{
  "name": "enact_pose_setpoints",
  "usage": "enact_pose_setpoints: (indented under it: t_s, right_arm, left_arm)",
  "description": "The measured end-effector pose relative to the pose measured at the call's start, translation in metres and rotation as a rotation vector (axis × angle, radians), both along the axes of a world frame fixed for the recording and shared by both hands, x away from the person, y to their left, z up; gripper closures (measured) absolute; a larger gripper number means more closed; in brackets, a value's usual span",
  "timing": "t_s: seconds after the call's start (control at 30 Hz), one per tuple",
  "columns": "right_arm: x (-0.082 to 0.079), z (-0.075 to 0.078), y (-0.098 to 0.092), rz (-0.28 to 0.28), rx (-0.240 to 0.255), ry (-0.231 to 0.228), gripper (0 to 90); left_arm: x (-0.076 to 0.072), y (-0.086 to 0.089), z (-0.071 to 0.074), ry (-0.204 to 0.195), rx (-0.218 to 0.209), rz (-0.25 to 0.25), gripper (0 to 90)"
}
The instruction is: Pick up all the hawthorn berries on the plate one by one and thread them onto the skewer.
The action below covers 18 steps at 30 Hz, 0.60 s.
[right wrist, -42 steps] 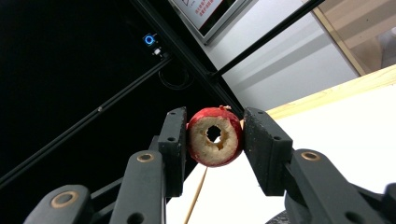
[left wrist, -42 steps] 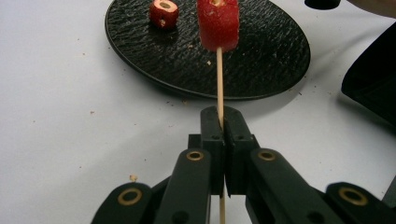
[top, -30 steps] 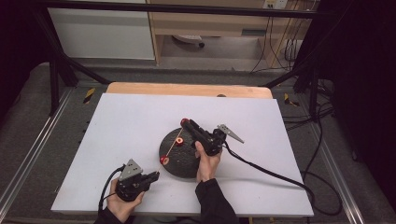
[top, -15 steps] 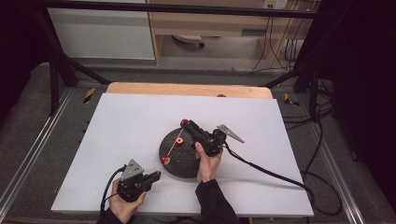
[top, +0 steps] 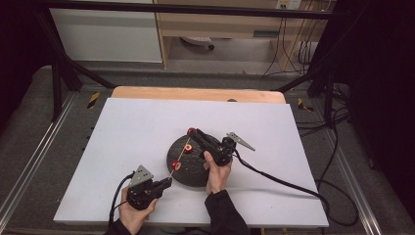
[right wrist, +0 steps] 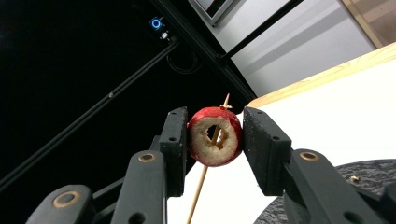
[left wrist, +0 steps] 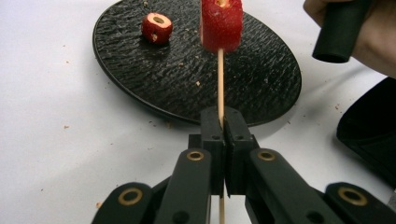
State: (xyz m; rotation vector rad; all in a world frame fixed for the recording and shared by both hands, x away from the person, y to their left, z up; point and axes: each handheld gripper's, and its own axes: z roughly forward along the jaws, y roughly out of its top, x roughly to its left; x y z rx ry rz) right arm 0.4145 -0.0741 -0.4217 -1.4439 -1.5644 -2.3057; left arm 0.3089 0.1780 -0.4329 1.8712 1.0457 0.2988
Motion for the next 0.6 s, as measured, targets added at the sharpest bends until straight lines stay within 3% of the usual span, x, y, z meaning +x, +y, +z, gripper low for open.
enact_pose_setpoints:
  t_s: [0.1,0.23,0.6]
  right_arm:
    - [-0.003,0.002,0.000,0.001,-0.006,-0.006,62.0]
    - [-0.003,0.003,-0.001,0.032,-0.023,0.016,62.2]
    - [-0.013,-0.010,0.006,0.086,-0.067,0.039,62.0]
  left_arm:
    - [0.002,-0.002,0.001,-0.004,0.004,0.000,88.5]
    - [0.003,-0.005,0.008,-0.049,0.017,-0.003,88.6]
    - [0.022,-0.015,0.014,-0.035,0.027,0.002,88.5]
